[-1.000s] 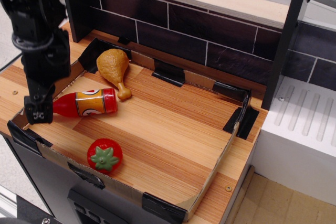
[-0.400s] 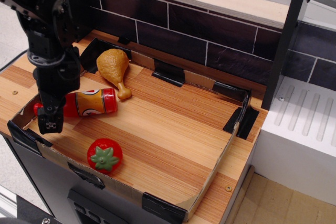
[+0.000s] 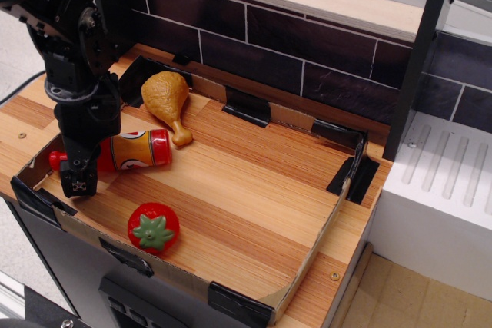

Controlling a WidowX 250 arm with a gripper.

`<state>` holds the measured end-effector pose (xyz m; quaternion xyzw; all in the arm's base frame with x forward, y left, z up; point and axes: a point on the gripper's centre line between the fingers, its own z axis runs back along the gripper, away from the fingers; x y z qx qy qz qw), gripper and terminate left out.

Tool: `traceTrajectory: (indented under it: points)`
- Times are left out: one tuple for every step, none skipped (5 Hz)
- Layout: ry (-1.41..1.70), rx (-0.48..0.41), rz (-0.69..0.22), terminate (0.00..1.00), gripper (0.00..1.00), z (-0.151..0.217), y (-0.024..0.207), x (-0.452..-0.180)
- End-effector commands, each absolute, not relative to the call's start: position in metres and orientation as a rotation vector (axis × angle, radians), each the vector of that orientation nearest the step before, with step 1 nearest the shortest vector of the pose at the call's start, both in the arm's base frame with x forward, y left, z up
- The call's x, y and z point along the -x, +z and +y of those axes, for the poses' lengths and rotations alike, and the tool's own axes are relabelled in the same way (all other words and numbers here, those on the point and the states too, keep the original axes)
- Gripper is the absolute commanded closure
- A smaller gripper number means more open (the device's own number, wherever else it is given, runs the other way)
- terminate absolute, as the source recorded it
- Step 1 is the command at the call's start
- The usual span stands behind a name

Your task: Upright hot sauce bottle

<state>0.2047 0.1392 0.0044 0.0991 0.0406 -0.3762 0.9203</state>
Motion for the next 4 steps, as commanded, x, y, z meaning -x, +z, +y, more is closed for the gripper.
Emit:
traceTrajectory:
  points:
    - [-0.782, -0.234, 0.057, 0.00, 1.00, 0.149, 0.010, -0.214]
    - [-0.790, -0.230, 0.064, 0.00, 1.00, 0.148, 0.015, -0.213]
    - [-0.795, -0.225, 0.092, 0.00, 1.00, 0.146, 0.026, -0.209]
    - [-0.809, -0.251, 0.155, 0.00, 1.00, 0.140, 0.043, -0.202]
